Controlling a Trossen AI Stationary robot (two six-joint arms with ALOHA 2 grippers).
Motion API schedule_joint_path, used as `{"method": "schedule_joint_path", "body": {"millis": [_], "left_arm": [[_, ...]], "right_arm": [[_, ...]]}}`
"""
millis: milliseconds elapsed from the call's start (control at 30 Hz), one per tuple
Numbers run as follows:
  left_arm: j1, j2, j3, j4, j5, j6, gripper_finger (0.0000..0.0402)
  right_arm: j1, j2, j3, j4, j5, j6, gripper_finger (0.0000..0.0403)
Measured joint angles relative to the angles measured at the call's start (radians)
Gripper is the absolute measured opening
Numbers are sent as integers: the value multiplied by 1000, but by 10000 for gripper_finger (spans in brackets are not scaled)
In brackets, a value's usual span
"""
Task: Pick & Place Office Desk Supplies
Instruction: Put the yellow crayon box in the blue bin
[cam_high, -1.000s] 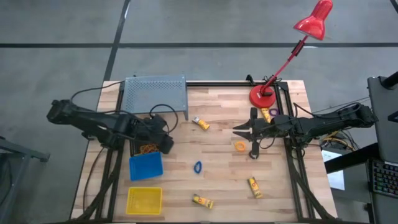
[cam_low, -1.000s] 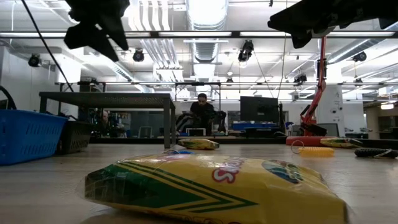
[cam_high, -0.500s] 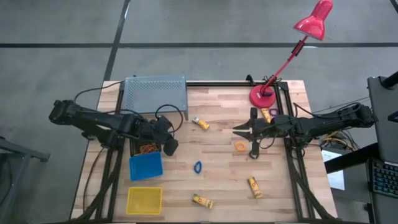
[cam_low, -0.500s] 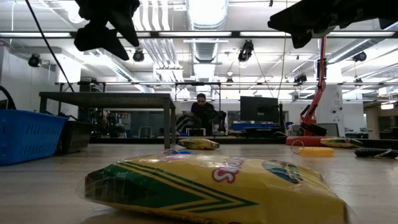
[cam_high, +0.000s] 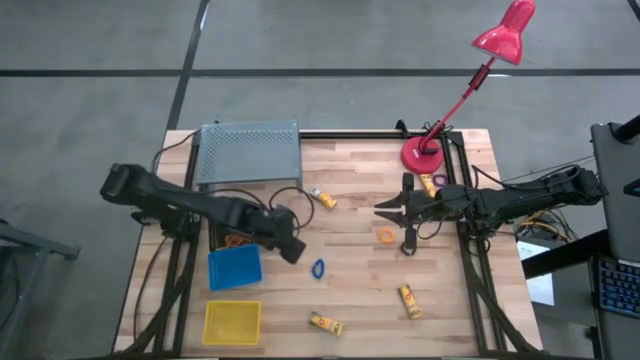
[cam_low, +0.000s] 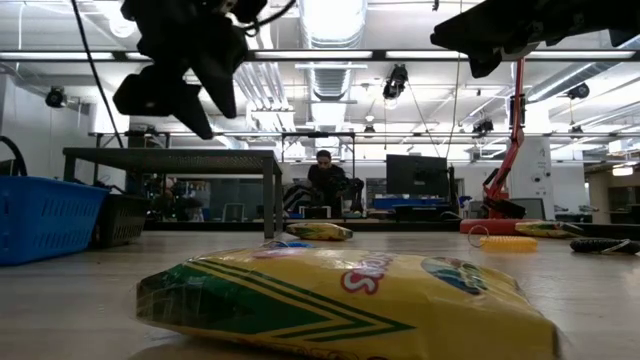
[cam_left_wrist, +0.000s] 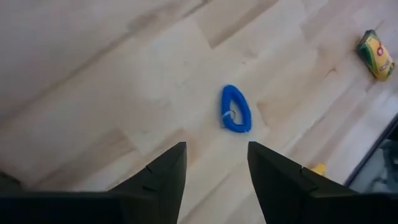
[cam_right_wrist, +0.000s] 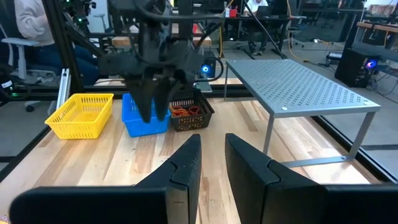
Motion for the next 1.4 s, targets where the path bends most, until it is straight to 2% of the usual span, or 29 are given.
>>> {"method": "schedule_joint_path", "body": {"millis": [400,633,700,800,867,1000,1133,1300,1400], "left_arm": [[-2,174,164,12,7,-14,169],[-2,193,192,10,11,11,169],[1,193,192,11,-21,39,169],[43,191,192,42,-87,139,169],[95,194,192,71,-85,210,169],[210,211,192,77,69,327,169],[280,220,191,91,233,593,171],[277,216,237,21,191,809,170],[279,213,288,-15,138,1010,169]], "right_arm": [[0,0,0,0,0,0,68],[0,0,0,0,0,1,68],[0,0,0,0,0,0,68],[0,0,0,0,0,1,68],[0,0,0,0,0,0,68],[0,0,0,0,0,0,68],[0,0,0,0,0,0,68],[0,0,0,0,0,0,68],[0,0,0,0,0,0,68]]}}
